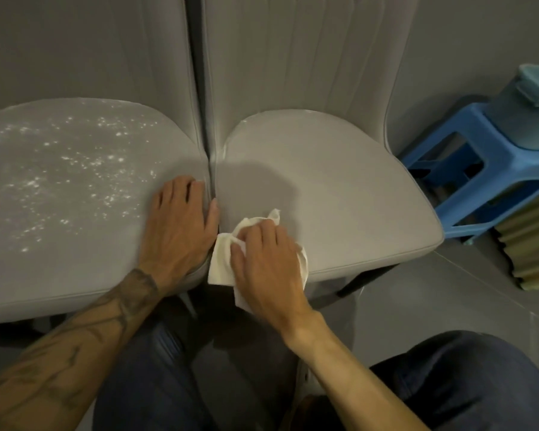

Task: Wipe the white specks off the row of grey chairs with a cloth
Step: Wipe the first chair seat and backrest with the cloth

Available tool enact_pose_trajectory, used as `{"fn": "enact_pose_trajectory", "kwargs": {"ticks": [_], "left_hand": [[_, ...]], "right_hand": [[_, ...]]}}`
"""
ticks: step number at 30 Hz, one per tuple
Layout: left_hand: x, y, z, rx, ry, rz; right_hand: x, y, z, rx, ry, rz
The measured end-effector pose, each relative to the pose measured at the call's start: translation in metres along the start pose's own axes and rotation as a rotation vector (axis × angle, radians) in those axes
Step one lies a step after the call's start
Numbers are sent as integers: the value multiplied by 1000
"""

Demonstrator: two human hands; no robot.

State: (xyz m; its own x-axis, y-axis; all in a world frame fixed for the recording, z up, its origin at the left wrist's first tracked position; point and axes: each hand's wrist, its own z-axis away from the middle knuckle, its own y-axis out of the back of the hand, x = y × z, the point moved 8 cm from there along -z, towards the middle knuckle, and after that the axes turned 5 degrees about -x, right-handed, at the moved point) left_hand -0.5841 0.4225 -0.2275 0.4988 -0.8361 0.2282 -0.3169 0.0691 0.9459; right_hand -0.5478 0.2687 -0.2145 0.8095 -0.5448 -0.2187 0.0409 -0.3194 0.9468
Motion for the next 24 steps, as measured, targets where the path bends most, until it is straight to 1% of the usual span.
{"fn": "enact_pose_trajectory", "kwargs": {"ticks": [1, 4, 6, 8, 9, 10, 13, 15, 17, 18, 20, 21, 24], "left_hand": [[1, -1, 0, 5, -13, -8], [4, 1, 1, 16, -33, -53], [5, 1, 2, 9, -22, -73], [7, 3, 1, -14, -12, -96], [8, 3, 2, -29, -16, -109], [9, 3, 2, -44, -21, -120], [9, 4, 2, -54, -10, -87], [7, 5, 3, -41, 8, -25], [8, 6, 2, -29, -3, 2], [8, 7, 2, -30, -3, 9], [10, 8, 2, -32, 4, 16], [11, 9, 2, -30, 2, 12], [12, 12, 3, -27, 2, -2]], "right_hand": [[12, 3, 1, -8, -22, 2], [77, 21, 16, 33, -231, 5], [108, 32, 28, 70, -293, -8], [113, 30, 30, 103, -366, -8], [103, 25, 26, 100, -382, -11], [83, 19, 21, 91, -361, -4], [16, 0, 15, 65, -162, -32], [10, -2, 14, 66, -89, -60], [34, 9, 15, 102, -64, -11], [56, 17, 17, 116, -100, 16], [112, 32, 26, 120, -252, -3], [138, 37, 32, 114, -300, -27], [182, 49, 40, 137, -455, -30]]}}
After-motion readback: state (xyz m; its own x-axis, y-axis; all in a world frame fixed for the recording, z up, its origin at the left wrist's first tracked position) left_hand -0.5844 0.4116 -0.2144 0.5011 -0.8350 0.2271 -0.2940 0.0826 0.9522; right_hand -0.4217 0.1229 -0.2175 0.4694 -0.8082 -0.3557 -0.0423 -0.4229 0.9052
